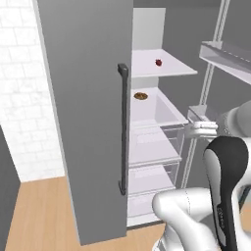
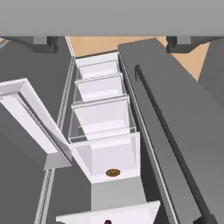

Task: Take the strawberry from the fridge and place it on top of the pancake, located on the dining counter.

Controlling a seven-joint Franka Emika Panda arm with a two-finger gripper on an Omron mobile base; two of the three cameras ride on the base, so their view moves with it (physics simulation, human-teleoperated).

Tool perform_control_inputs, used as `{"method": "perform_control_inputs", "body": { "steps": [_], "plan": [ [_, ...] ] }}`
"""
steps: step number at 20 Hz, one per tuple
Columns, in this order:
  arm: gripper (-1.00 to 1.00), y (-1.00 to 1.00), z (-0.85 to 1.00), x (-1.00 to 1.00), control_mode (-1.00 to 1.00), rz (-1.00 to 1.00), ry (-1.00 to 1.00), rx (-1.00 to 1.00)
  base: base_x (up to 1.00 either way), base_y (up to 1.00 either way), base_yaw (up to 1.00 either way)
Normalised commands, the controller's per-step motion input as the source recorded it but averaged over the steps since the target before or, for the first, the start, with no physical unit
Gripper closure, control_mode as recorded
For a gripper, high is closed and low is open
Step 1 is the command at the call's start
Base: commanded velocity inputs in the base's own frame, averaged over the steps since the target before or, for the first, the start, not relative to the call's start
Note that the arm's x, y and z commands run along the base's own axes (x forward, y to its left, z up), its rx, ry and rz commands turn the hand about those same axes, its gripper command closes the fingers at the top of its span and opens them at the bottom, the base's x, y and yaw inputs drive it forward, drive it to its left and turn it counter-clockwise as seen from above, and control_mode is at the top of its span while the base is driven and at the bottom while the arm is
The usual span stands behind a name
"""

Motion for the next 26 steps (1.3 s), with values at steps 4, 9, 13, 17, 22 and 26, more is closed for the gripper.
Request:
{"method": "perform_control_inputs", "body": {
  "steps": [4,9,13,17,22,26],
  "plan": [
    [-1.0,0.0,0.0,0.0,1.0,0.0,0.0,0.0,0.92,-0.21,-0.11],
    [-1.0,0.0,0.0,0.0,1.0,0.0,0.0,0.0,0.87,-0.25,-0.09],
    [-1.0,0.0,0.0,0.0,1.0,0.0,0.0,0.0,0.83,-0.25,-0.02],
    [-1.0,0.0,0.07,0.12,-1.0,0.0,0.02,0.0,0.64,0.0,0.0],
    [-1.0,0.05,0.59,0.3,-1.0,0.0,0.08,-0.01,0.0,0.0,0.0],
    [-1.0,0.0,0.5,0.21,-1.0,0.0,0.08,0.0,0.0,0.0,0.0]
  ]
}}
